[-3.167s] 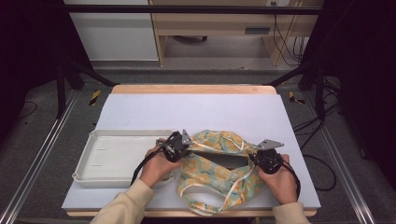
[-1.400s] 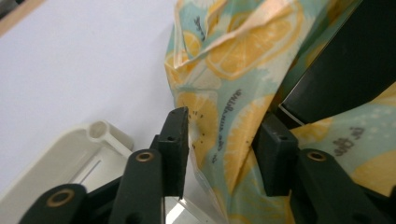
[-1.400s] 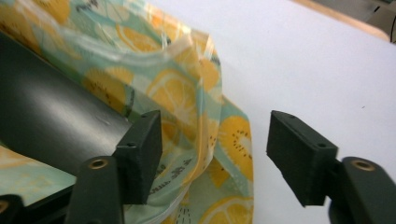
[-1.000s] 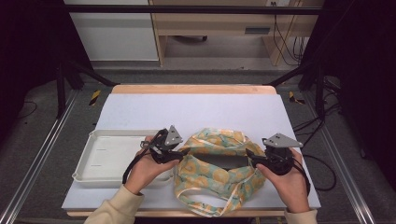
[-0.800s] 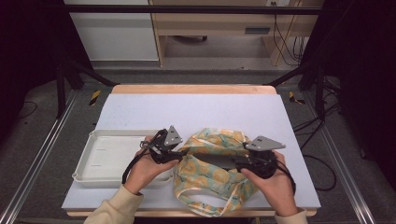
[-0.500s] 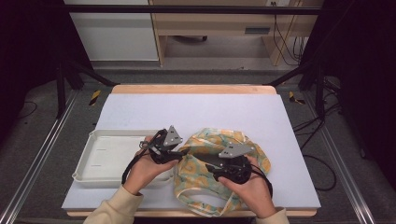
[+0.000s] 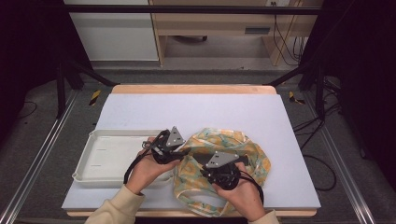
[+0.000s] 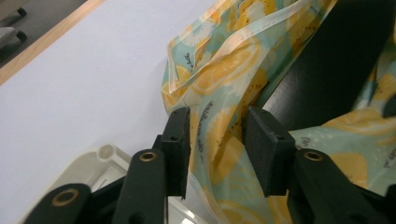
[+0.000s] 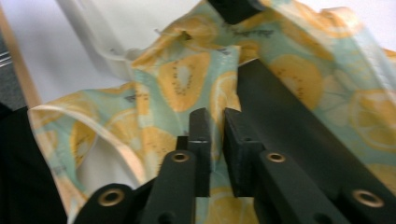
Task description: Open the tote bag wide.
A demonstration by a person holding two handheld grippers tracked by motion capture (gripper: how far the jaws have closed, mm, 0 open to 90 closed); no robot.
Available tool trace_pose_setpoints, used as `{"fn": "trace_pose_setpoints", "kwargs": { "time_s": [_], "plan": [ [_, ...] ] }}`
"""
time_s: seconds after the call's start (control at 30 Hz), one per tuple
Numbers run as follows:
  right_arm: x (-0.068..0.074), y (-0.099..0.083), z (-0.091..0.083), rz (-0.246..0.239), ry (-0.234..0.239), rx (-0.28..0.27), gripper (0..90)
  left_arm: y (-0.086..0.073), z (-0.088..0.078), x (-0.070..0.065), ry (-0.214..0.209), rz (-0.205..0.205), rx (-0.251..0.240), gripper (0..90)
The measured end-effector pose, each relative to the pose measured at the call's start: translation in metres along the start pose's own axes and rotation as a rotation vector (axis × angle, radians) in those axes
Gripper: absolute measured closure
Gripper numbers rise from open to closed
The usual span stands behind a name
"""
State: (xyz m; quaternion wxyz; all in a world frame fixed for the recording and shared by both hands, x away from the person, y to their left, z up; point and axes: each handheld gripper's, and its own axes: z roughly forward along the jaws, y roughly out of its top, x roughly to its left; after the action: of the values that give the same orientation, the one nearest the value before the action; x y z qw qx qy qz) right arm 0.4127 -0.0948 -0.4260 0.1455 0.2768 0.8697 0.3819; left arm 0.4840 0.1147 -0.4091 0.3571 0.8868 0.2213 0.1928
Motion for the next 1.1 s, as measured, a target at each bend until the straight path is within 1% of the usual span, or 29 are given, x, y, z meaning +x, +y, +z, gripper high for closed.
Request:
{"fn": "trace_pose_setpoints", "kwargs": {
  "time_s": [0.03,0.07,0.1,0.13,0.23,0.33,0.37,0.6,0.7,0.73,0.87,0.9,0.97,1.03,1.1],
  "plan": [
    [0.001,0.000,0.001,-0.010,0.004,-0.001,86.0,0.000,0.001,0.000,0.002,-0.002,0.005,65.7],
    [0.003,-0.001,0.002,-0.017,0.012,-0.001,87.1,-0.001,0.002,0.000,0.018,-0.007,0.015,67.6],
    [0.004,-0.001,0.003,-0.024,0.016,0.002,87.8,-0.001,0.003,0.001,0.025,-0.004,0.019,71.1],
    [0.006,-0.002,0.004,-0.025,0.020,0.005,88.5,-0.002,0.004,0.001,0.020,0.001,0.028,74.4],
    [0.009,-0.004,0.008,-0.037,0.040,0.016,89.3,-0.004,0.009,0.001,0.013,0.004,0.039,80.2],
    [0.015,-0.006,0.011,-0.045,0.058,0.036,89.6,-0.007,0.013,0.001,0.012,0.008,0.062,83.9],
    [0.016,-0.007,0.013,-0.055,0.067,0.036,89.7,-0.008,0.015,0.001,0.015,0.010,0.062,84.7],
    [0.020,-0.016,0.023,-0.063,0.117,0.080,90.0,-0.010,0.018,0.002,0.030,0.022,0.093,86.6],
    [0.021,-0.019,0.025,-0.066,0.142,0.109,90.0,-0.011,0.018,0.004,0.059,0.019,0.087,87.5],
    [0.022,-0.019,0.026,-0.067,0.151,0.111,90.0,-0.012,0.018,0.004,0.065,0.019,0.086,87.9],
    [0.023,-0.021,0.026,-0.067,0.175,0.130,90.0,-0.013,0.019,0.006,0.064,0.008,0.087,88.9],
    [0.023,-0.022,0.027,-0.067,0.186,0.128,90.0,-0.013,0.019,0.007,0.069,0.009,0.089,88.9],
    [0.023,-0.023,0.027,-0.070,0.202,0.133,90.0,-0.014,0.020,0.007,0.066,0.008,0.092,89.0],
    [0.023,-0.023,0.027,-0.067,0.209,0.134,90.0,-0.014,0.022,0.007,0.071,0.012,0.106,89.0],
    [0.023,-0.024,0.028,-0.062,0.213,0.140,90.0,-0.015,0.026,0.006,0.066,0.021,0.128,89.0]
  ]
}}
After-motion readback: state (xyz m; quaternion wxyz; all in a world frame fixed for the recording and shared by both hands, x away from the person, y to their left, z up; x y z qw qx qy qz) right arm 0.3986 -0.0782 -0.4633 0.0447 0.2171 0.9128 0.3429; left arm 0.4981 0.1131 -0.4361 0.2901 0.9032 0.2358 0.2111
